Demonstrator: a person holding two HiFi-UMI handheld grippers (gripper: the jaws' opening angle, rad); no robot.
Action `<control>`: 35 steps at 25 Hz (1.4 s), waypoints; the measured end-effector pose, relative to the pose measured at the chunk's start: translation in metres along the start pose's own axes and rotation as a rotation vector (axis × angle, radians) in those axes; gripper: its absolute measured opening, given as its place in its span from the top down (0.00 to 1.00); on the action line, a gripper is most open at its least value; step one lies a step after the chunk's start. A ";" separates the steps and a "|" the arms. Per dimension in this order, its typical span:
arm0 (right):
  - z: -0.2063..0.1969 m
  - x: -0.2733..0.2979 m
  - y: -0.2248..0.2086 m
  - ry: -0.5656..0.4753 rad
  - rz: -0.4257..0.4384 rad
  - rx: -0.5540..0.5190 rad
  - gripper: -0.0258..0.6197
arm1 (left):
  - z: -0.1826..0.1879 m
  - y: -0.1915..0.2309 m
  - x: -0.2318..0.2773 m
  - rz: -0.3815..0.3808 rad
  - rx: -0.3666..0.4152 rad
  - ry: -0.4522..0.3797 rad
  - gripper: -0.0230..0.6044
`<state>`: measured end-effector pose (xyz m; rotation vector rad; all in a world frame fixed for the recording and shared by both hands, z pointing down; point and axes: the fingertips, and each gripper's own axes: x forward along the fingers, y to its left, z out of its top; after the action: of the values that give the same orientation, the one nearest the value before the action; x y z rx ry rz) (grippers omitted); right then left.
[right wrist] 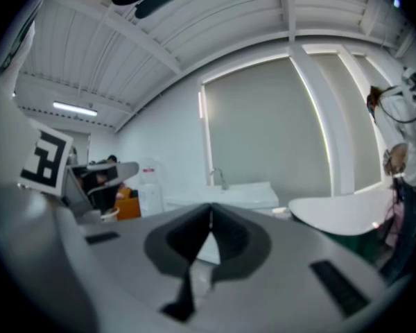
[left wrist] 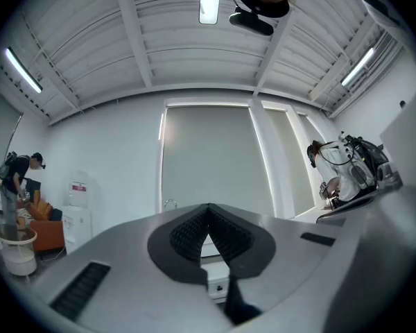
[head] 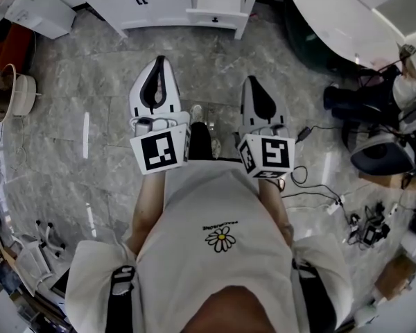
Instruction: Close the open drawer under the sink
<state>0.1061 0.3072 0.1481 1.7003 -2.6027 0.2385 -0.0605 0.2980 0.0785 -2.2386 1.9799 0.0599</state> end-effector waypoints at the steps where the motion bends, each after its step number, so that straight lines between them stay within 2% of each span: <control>1: 0.002 0.000 0.002 -0.006 0.024 -0.011 0.91 | 0.002 -0.005 0.001 -0.025 -0.009 -0.015 0.93; 4: 0.006 0.001 0.004 -0.023 0.072 -0.035 0.91 | 0.009 -0.019 0.007 -0.095 -0.015 -0.060 0.93; 7: 0.006 0.007 -0.003 -0.034 0.051 -0.024 0.91 | 0.008 -0.022 0.019 -0.101 -0.011 -0.072 0.93; 11: 0.001 0.011 0.005 0.006 0.125 -0.076 0.91 | -0.002 -0.024 0.032 -0.103 0.022 -0.042 0.93; 13: 0.001 0.018 0.003 0.015 0.121 -0.095 0.91 | -0.003 -0.026 0.041 -0.112 0.030 -0.038 0.93; 18: -0.005 0.049 -0.008 0.028 0.100 -0.055 0.91 | -0.017 -0.024 0.071 -0.125 0.036 -0.023 0.93; 22: -0.009 0.084 -0.021 0.054 0.066 -0.045 0.91 | -0.033 -0.012 0.103 -0.126 0.027 0.005 0.93; 27: -0.006 0.142 -0.028 0.079 0.082 -0.065 0.91 | -0.046 0.006 0.159 -0.145 0.007 0.019 0.93; 35: 0.024 0.257 -0.065 0.074 0.004 -0.009 0.91 | -0.061 0.030 0.273 -0.211 -0.022 0.037 0.93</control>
<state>0.0624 0.0446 0.1588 1.6507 -2.5510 0.2839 -0.0599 0.0179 0.1009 -2.4658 1.7554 0.0163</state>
